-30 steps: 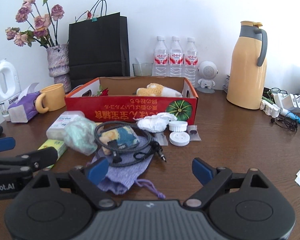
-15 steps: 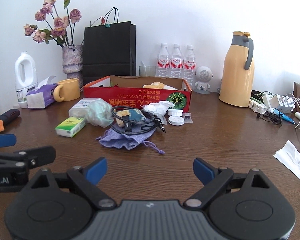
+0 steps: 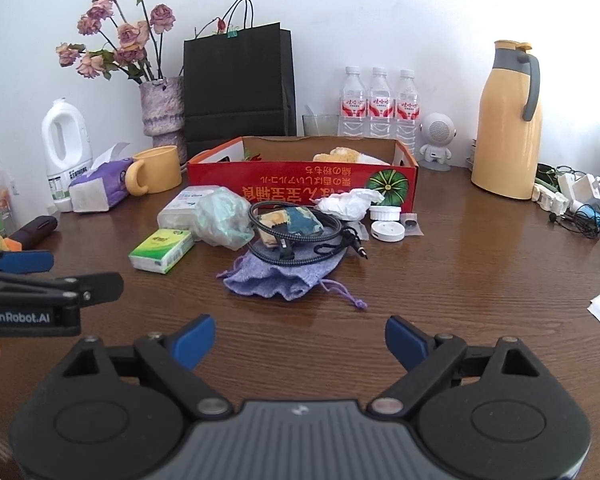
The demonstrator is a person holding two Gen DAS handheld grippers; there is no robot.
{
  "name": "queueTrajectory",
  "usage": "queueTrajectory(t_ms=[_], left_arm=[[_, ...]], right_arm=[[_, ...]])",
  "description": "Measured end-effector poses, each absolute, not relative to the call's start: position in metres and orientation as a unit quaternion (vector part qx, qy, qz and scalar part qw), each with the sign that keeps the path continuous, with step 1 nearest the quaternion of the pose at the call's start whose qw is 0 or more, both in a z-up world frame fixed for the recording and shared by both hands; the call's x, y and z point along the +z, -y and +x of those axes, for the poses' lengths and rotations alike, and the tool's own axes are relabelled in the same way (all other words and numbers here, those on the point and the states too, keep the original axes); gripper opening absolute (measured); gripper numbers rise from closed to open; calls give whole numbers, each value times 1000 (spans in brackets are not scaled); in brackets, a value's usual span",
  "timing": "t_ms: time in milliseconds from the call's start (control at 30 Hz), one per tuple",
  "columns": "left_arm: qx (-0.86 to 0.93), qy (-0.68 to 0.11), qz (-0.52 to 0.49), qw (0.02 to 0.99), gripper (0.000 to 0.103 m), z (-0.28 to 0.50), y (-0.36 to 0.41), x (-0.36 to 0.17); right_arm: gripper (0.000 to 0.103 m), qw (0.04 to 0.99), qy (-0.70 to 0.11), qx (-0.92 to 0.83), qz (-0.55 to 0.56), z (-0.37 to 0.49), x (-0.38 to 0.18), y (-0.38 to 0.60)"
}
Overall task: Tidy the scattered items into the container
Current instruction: 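Withdraw both tools from the box back over the table items, then grasp the green tissue pack with the left tool while the right tool grasps the plastic bag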
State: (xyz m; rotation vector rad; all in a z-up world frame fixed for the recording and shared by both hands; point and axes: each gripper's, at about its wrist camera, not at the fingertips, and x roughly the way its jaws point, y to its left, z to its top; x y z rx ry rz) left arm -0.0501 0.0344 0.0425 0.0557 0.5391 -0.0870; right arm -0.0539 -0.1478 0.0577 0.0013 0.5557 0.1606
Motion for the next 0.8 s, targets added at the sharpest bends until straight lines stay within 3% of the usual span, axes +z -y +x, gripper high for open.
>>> queueTrajectory(t_ms=[200,367,467,533,600,733,767,800], left_arm=[[-47,-307,24,950,95,-3,-43,32],[-49,-341,3,939,81,33,-53,20],[-48,-354,-13,934,69,48,-58,16],[-47,-355,-10,934,49,53,-58,15],[-49,-354,-6,934,48,52,-59,16],[-42,-350,-13,936,47,47,-66,17],[-41,-348,-13,937,47,45,-68,18],[-40,-345,-16,938,47,42,-69,20]], right_arm=[[88,959,-260,115,-3,-7,71,127],[80,952,-251,177,5,33,84,108],[65,946,-253,204,-12,59,86,90],[56,940,-266,210,-21,77,83,80],[42,935,-285,210,-31,91,76,72],[25,929,-303,207,-47,101,61,61],[13,929,-305,206,-45,100,59,59],[11,929,-304,205,-48,99,59,58]])
